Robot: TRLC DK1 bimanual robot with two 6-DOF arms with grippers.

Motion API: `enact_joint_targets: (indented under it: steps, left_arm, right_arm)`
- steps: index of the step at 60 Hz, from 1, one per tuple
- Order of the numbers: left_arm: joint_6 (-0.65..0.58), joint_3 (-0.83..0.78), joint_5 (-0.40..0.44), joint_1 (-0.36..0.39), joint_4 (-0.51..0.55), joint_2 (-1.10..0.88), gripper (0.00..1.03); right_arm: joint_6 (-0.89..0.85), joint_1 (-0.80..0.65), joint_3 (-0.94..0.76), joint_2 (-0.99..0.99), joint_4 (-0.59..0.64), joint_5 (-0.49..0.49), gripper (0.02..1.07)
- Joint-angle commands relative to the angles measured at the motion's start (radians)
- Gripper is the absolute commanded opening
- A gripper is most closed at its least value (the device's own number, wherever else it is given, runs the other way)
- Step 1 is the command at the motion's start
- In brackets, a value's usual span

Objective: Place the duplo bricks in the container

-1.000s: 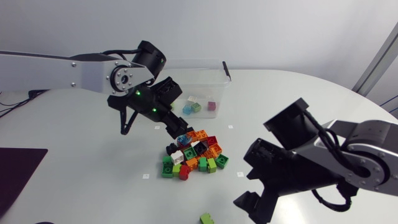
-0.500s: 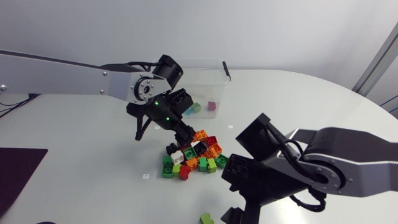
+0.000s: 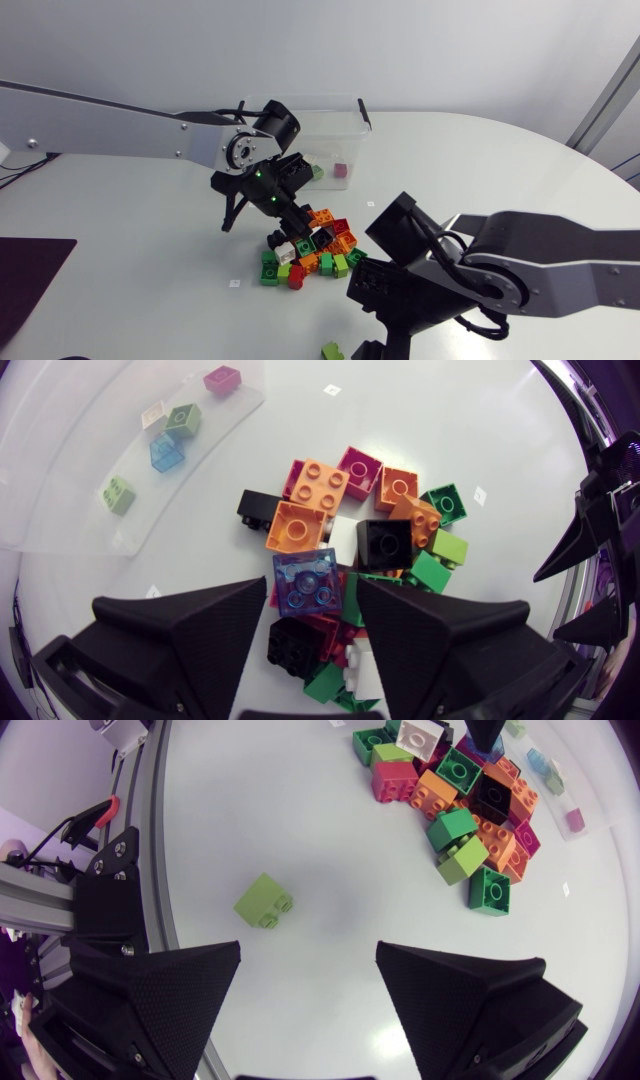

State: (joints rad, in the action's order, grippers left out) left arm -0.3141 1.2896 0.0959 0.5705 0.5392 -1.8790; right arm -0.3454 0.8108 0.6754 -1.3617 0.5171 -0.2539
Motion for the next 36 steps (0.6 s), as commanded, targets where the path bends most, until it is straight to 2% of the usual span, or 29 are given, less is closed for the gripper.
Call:
enact_joint_targets:
  steps: [1, 13, 22, 27, 36]
  left_arm:
    - [0.01, 0.024, -0.007, 0.008, 0.018, -0.032, 0.53]
    - [-0.005, 0.027, -0.005, 0.011, 0.05, -0.045, 0.38]
    - [-0.033, 0.01, -0.001, 0.023, 0.05, -0.028, 0.34]
    - [-0.036, 0.005, 0.001, 0.029, 0.044, -0.008, 0.29]
    - [-0.037, 0.01, 0.001, 0.029, 0.041, 0.017, 0.28]
  right_arm:
    - [-0.027, 0.01, 0.012, -0.013, -0.019, 0.007, 1.0]
    - [-0.049, 0.027, -0.004, -0.013, -0.066, -0.007, 1.0]
    - [-0.102, 0.067, -0.007, -0.016, -0.092, -0.002, 1.01]
    - [-0.153, 0.083, 0.003, -0.027, -0.075, -0.005, 1.01]
    - [-0.27, 0.09, 0.012, -0.065, -0.052, -0.005, 1.01]
